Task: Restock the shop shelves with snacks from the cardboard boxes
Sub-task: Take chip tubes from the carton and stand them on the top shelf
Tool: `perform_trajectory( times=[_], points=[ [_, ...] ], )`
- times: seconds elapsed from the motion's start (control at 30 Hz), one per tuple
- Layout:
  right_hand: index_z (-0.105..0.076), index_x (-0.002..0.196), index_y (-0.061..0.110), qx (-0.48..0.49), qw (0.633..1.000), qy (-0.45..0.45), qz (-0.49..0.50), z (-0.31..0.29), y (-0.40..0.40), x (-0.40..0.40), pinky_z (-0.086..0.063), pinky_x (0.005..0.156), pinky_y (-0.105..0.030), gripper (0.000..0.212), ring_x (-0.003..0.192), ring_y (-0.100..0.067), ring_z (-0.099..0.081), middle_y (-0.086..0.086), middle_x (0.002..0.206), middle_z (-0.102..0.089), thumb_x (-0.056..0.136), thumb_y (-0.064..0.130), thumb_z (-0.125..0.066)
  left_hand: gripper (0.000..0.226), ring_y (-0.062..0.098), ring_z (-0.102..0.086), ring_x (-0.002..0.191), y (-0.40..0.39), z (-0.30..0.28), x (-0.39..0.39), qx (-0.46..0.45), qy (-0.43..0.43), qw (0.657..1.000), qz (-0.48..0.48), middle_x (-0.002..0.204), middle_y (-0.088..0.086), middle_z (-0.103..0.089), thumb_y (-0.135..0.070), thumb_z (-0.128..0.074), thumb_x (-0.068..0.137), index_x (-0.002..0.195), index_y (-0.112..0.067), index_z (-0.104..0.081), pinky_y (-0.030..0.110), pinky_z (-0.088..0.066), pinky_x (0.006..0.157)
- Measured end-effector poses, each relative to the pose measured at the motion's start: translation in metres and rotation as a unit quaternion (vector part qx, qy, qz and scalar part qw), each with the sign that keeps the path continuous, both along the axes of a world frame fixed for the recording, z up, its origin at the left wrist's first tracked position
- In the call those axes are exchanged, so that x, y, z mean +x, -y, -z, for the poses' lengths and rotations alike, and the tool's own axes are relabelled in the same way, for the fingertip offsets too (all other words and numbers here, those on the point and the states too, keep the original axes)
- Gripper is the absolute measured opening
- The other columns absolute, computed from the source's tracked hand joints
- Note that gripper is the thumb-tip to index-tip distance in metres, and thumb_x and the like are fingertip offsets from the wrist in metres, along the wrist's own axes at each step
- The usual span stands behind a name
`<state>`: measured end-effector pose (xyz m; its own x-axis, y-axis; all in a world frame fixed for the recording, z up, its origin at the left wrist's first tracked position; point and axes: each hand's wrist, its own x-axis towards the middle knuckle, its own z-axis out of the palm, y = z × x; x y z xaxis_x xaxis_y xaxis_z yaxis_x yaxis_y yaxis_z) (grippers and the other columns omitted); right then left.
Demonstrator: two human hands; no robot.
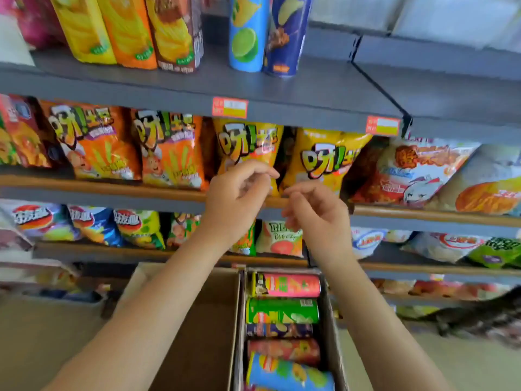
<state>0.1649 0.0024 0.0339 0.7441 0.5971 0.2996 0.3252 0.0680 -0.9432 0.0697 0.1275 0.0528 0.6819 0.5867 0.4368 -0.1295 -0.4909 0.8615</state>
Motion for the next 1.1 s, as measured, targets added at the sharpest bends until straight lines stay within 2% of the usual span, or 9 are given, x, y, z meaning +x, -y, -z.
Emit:
perform_trajectory(
  times=[0.13,0.23,0.33,0.47,0.63,0.8,0.87,0.97,1.1],
  points=[
    [-0.067,0.086,0.018,-0.314,0.946,-0.072,-0.033,0.176,0.052,-0.024,-0.046,0.064,-0.037,0.01,0.069,-0.025,-0.061,-0.001,0.07,-0.063,0.094,0.017,-0.06,0.024,0.02,-0.068,0.076,0.031,0.162,-0.029,-0.123,-0.306,0.944,0.031,0.082,0.0,-0.069,-0.021,-0.053,0.099,0.087,-0.039,-0.064,0.039,-0.055,0.074],
    [-0.073,0.105,0.031,-0.533,0.839,-0.015,-0.111,0.286,0.098,-0.049,-0.046,0.069,-0.027,0.02,0.089,-0.017,-0.065,0.005,0.091,-0.068,0.085,0.029,-0.072,0.017,0.018,-0.066,0.095,0.063,0.261,-0.07,-0.169,-0.463,0.868,0.061,0.089,-0.006,-0.067,-0.022,-0.054,0.097,0.101,-0.03,-0.068,0.025,-0.043,0.069],
    [-0.05,0.14,0.027,-0.657,0.731,0.079,-0.164,0.328,0.145,-0.071,-0.041,0.1,-0.038,0.054,0.129,-0.025,-0.048,-0.002,0.139,-0.049,0.09,0.038,-0.065,0.019,0.015,-0.064,0.096,0.093,0.309,-0.105,-0.214,-0.53,0.816,0.082,0.098,-0.003,-0.068,-0.021,-0.053,0.097,0.108,-0.024,-0.069,0.025,-0.044,0.072],
    [-0.037,0.141,0.022,-0.701,0.688,0.111,-0.15,0.338,0.174,-0.076,-0.034,0.107,-0.044,0.076,0.134,-0.027,-0.042,-0.003,0.14,-0.046,0.081,0.054,-0.071,0.019,0.011,-0.064,0.096,0.113,0.33,-0.127,-0.261,-0.52,0.812,0.041,0.102,-0.005,-0.07,-0.017,-0.055,0.096,0.103,-0.025,-0.07,0.032,-0.049,0.086],
    [-0.052,0.123,0.014,-0.621,0.776,-0.075,-0.085,0.332,0.174,-0.07,-0.049,0.086,-0.037,0.069,0.112,-0.03,-0.062,-0.008,0.121,-0.065,0.071,0.047,-0.083,0.015,0.017,-0.063,0.065,0.124,0.321,-0.122,-0.38,-0.48,0.791,-0.004,0.083,0.009,-0.067,-0.009,-0.056,0.096,0.088,-0.016,-0.067,0.031,-0.054,0.067],
    [-0.059,0.118,0.02,-0.427,0.88,-0.205,-0.037,0.298,0.154,-0.085,-0.05,0.079,-0.035,0.045,0.088,-0.018,-0.066,0.003,0.098,-0.071,0.083,0.043,-0.076,0.015,0.019,-0.067,0.084,0.144,0.302,-0.108,-0.577,-0.345,0.739,0.049,0.099,0.0,-0.07,-0.029,-0.058,0.098,0.112,-0.026,-0.06,0.037,-0.055,0.083],
    [-0.068,0.107,0.016,-0.382,0.89,-0.241,-0.063,0.286,0.146,-0.089,-0.053,0.083,-0.04,0.038,0.088,-0.022,-0.067,-0.004,0.092,-0.072,0.091,0.05,-0.061,0.022,0.017,-0.072,0.079,0.148,0.297,-0.1,-0.629,-0.263,0.731,0.024,0.094,-0.002,-0.075,-0.024,-0.06,0.096,0.119,-0.023,-0.059,0.034,-0.058,0.073],
    [-0.069,0.092,0.005,-0.418,0.887,-0.188,-0.058,0.28,0.14,-0.078,-0.049,0.081,-0.04,0.044,0.088,-0.029,-0.065,-0.012,0.087,-0.07,0.095,0.045,-0.051,0.035,0.024,-0.072,0.074,0.138,0.298,-0.1,-0.646,-0.245,0.722,-0.05,0.095,0.009,-0.075,-0.022,-0.072,0.088,0.121,-0.014,-0.061,0.037,-0.061,0.067],
    [-0.066,0.114,0.012,-0.474,0.879,-0.054,-0.013,0.295,0.133,-0.04,-0.044,0.082,-0.031,0.023,0.107,-0.026,-0.059,-0.004,0.111,-0.062,0.095,0.021,-0.058,0.059,0.028,-0.072,0.082,0.122,0.308,-0.112,-0.61,-0.278,0.74,-0.059,0.109,0.016,-0.073,-0.033,-0.088,0.061,0.113,-0.018,-0.065,0.049,-0.056,0.085]
  ],
)
